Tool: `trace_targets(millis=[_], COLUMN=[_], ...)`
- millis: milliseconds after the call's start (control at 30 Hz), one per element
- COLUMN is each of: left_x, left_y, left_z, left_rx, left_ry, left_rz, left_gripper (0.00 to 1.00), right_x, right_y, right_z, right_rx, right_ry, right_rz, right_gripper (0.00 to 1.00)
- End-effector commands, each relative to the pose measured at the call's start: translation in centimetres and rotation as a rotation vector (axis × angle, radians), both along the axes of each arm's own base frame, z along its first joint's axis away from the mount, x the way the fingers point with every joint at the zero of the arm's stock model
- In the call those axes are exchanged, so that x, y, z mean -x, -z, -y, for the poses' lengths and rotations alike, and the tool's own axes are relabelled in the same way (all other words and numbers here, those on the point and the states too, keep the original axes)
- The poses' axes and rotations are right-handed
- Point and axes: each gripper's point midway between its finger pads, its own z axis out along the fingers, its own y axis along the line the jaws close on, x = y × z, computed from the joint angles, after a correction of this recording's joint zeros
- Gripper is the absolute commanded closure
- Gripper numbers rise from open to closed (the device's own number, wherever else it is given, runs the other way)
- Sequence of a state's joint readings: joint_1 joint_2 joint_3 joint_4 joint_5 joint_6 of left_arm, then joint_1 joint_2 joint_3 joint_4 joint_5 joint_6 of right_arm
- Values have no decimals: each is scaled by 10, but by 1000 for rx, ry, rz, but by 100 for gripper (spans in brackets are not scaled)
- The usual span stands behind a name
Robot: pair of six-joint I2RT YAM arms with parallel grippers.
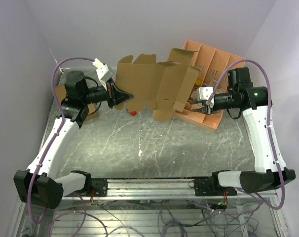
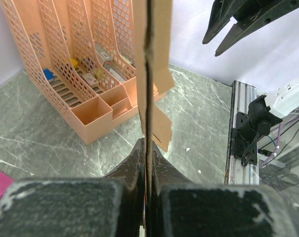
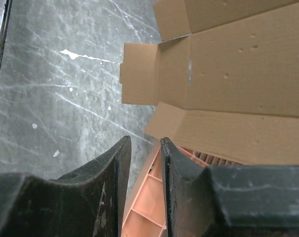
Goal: Fold the paper box
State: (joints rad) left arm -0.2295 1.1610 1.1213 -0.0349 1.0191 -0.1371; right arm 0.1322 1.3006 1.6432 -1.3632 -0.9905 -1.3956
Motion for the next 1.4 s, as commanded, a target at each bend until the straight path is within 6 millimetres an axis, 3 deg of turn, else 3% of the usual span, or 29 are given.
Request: trace_targets(millis=[0, 67, 100, 133, 200, 333, 500, 700, 933, 1367], left_x=[4, 4, 5, 5, 6, 10, 15, 19, 17, 12], left_y=[-21, -21, -22, -22, -24, -27, -26, -27, -25, -26], left_z=[-2, -2, -2, -3, -4, -3, -2, -2, -1, -3], left_rx=[24, 21, 18, 15, 9, 19, 31, 39, 47, 34], left_ry=[22, 22, 22, 18, 14, 26, 47, 50, 54, 18], left_rz=[52, 53, 55, 58, 65, 70, 64, 63, 56, 63], left_gripper=[93, 93, 93, 93, 93, 93, 93, 93, 93, 93], right_x=[-8, -13, -16, -18, -25, -58, -100, -78, -46, -17], right_y=[2, 4, 5, 9, 17, 28, 15, -3, -36, -45], right_z=[-5, -4, -2, 0, 10, 40, 67, 26, -12, -23], right_rx=[5, 7, 15, 32, 71, 41, -160, -411, -528, -504], right_ry=[-36, -17, -4, 12, 78, 305, 499, 335, 186, 85], right_rz=[72, 87, 92, 93, 78, 48, 27, -154, -290, -393], right_gripper=[73, 85, 96, 100, 100, 100, 100, 99, 91, 56])
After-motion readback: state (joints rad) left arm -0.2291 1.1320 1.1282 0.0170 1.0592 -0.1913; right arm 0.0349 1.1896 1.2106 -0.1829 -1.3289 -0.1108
